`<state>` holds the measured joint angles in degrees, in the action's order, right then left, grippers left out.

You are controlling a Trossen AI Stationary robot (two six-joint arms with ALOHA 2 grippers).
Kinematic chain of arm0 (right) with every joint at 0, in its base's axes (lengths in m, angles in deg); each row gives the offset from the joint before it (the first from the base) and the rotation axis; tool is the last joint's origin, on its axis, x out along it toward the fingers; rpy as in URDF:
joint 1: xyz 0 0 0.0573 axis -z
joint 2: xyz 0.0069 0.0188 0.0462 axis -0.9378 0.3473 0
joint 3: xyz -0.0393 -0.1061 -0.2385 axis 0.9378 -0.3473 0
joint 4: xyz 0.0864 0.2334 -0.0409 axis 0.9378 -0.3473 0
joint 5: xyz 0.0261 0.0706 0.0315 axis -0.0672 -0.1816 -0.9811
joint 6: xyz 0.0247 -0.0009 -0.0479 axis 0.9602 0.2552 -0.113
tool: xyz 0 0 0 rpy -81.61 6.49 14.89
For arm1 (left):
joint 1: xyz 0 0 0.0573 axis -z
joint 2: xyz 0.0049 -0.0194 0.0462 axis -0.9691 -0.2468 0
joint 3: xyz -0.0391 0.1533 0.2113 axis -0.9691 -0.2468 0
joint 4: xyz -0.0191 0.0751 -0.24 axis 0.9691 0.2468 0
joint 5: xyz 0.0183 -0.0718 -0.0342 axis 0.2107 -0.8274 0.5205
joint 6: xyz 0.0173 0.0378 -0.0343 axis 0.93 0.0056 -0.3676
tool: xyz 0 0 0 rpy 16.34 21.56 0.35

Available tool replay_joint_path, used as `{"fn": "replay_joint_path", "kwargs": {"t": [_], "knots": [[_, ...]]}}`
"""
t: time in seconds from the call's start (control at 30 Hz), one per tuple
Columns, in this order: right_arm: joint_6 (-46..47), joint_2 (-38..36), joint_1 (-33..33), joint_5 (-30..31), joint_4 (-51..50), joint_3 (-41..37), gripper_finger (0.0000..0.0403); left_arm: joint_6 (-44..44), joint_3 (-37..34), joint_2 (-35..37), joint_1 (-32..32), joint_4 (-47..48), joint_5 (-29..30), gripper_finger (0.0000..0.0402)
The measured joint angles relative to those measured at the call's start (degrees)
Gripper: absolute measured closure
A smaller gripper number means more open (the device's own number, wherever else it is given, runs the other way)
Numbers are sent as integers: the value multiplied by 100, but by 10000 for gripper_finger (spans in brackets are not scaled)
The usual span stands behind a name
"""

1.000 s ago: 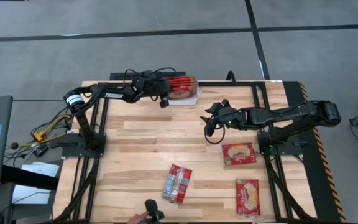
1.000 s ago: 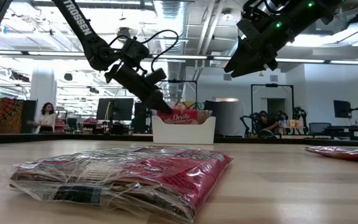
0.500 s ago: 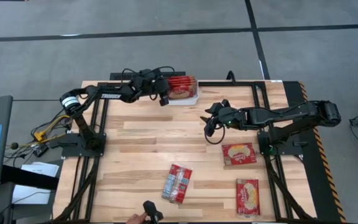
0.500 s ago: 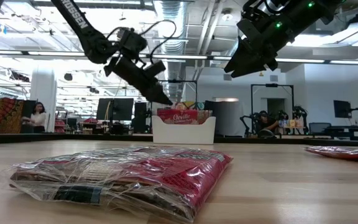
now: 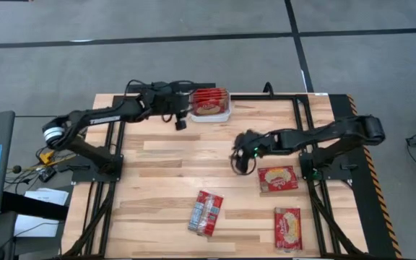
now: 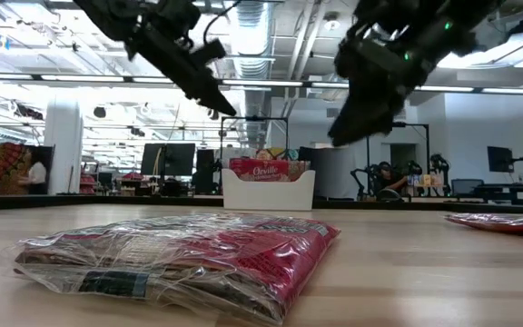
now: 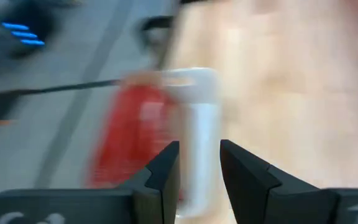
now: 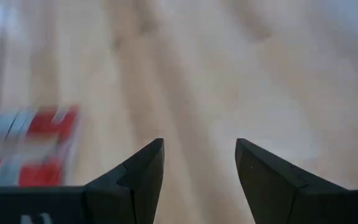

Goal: Sort popcorn bags into baskets
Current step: Put the red popcorn bag into the white bin

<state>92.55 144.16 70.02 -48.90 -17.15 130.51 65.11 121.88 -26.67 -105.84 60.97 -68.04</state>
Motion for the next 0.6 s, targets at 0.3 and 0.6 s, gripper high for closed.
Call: {"fn": "replay_joint_path", "kwargs": {"t": [0.3,0.6], "knots": [[953,1090,-788,-308,-1137,232,192,-754,-833,499,1052,379,-920,297],[2891,426,-2042,-66,-3135,263,232,-926,-1150,188,2087,-541,59,297]]}}
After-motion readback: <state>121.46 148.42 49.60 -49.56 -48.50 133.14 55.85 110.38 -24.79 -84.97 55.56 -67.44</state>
